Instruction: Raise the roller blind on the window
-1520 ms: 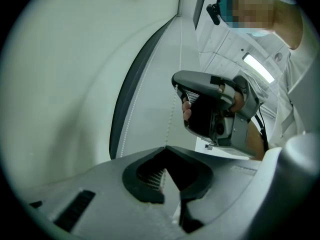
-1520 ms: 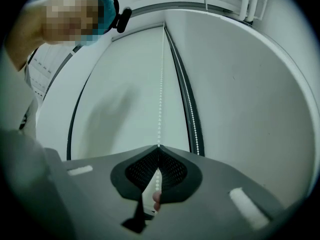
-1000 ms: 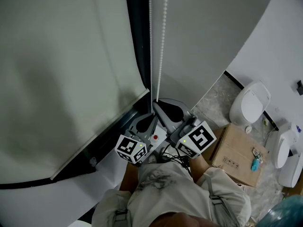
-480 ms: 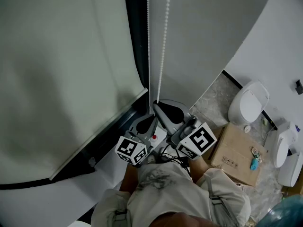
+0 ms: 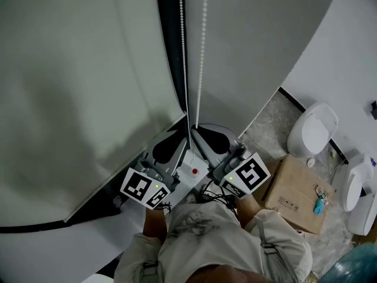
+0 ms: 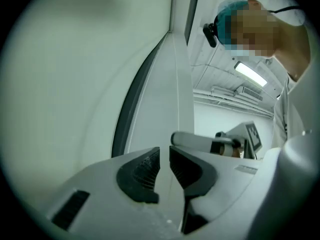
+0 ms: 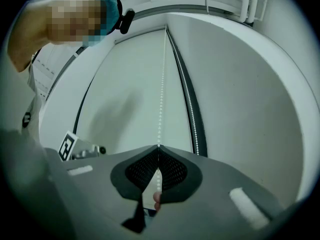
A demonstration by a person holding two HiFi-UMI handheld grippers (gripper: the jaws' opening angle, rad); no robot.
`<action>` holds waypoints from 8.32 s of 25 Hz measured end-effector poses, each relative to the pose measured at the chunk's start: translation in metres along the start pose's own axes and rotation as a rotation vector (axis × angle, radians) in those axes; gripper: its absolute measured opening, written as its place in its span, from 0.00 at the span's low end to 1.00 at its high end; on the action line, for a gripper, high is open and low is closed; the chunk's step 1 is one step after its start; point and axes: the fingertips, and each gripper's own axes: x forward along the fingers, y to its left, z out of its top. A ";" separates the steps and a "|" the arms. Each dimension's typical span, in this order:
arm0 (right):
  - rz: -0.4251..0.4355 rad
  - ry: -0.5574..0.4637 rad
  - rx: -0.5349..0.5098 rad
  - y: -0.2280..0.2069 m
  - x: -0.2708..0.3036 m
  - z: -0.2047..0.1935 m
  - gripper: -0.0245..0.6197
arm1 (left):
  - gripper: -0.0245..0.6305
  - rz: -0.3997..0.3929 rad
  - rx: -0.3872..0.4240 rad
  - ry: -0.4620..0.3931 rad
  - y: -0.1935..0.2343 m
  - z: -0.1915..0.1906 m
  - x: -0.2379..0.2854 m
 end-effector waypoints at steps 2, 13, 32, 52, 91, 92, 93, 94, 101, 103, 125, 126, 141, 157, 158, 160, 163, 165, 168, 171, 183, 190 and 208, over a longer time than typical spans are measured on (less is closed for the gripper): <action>0.004 -0.001 -0.001 0.001 0.000 0.001 0.05 | 0.15 -0.032 0.035 -0.043 -0.007 0.034 0.007; 0.019 0.004 -0.008 0.009 0.003 -0.001 0.05 | 0.07 -0.095 0.140 -0.102 -0.033 0.089 0.042; 0.059 -0.011 0.014 0.025 -0.004 -0.007 0.06 | 0.06 -0.075 0.120 -0.137 -0.037 0.083 0.025; 0.012 0.234 0.000 0.005 -0.009 -0.103 0.13 | 0.07 0.035 0.147 -0.182 -0.011 0.101 -0.008; -0.403 0.170 -0.189 -0.106 0.090 -0.114 0.22 | 0.10 0.021 0.120 -0.204 0.018 0.096 -0.010; -0.420 0.176 -0.194 -0.108 0.091 -0.115 0.20 | 0.10 0.027 0.117 -0.200 0.020 0.094 -0.010; -0.438 0.183 -0.202 -0.111 0.091 -0.117 0.16 | 0.10 0.032 0.115 -0.197 0.022 0.092 -0.010; -0.455 0.188 -0.212 -0.114 0.092 -0.118 0.13 | 0.10 0.037 0.113 -0.194 0.024 0.090 -0.010; -0.456 0.199 -0.187 -0.117 0.085 -0.118 0.05 | 0.10 0.075 0.108 -0.160 0.034 0.079 -0.008; -0.445 0.193 -0.171 -0.113 0.080 -0.117 0.05 | 0.10 0.084 0.105 -0.142 0.036 0.073 -0.007; -0.338 0.132 -0.152 -0.077 0.075 -0.107 0.14 | 0.15 0.106 0.049 -0.055 0.068 0.029 0.017; -0.318 0.124 -0.139 -0.074 0.074 -0.106 0.14 | 0.15 0.113 0.050 -0.056 0.072 0.029 0.018; -0.160 0.083 -0.035 -0.044 0.052 -0.109 0.16 | 0.15 0.155 0.060 0.029 0.114 -0.003 0.056; -0.182 0.011 -0.052 -0.051 0.022 -0.086 0.16 | 0.22 0.130 0.108 0.094 0.100 -0.027 0.099; -0.184 0.003 -0.051 -0.052 0.021 -0.085 0.16 | 0.22 0.131 0.110 0.093 0.098 -0.027 0.100; -0.185 -0.007 -0.049 -0.053 0.018 -0.082 0.16 | 0.22 0.136 0.116 0.095 0.097 -0.028 0.103; -0.188 0.010 -0.044 -0.054 0.014 -0.083 0.16 | 0.22 0.150 0.122 0.106 0.099 -0.031 0.107; -0.180 -0.022 -0.049 -0.053 0.014 -0.077 0.16 | 0.22 0.157 0.123 0.112 0.099 -0.034 0.109; -0.175 -0.043 -0.047 -0.052 0.012 -0.072 0.15 | 0.23 0.164 0.122 0.118 0.101 -0.036 0.110; -0.168 -0.012 -0.034 -0.052 0.007 -0.079 0.15 | 0.23 0.200 0.143 0.123 0.105 -0.036 0.109; -0.146 -0.045 -0.033 -0.052 0.004 -0.070 0.15 | 0.21 0.285 0.191 0.096 0.111 -0.029 0.106; -0.150 -0.042 -0.025 -0.055 -0.005 -0.071 0.15 | 0.21 0.233 0.171 0.108 0.106 -0.034 0.118; -0.132 -0.074 -0.042 -0.048 -0.019 -0.057 0.15 | 0.05 0.157 0.111 0.126 0.080 -0.047 0.092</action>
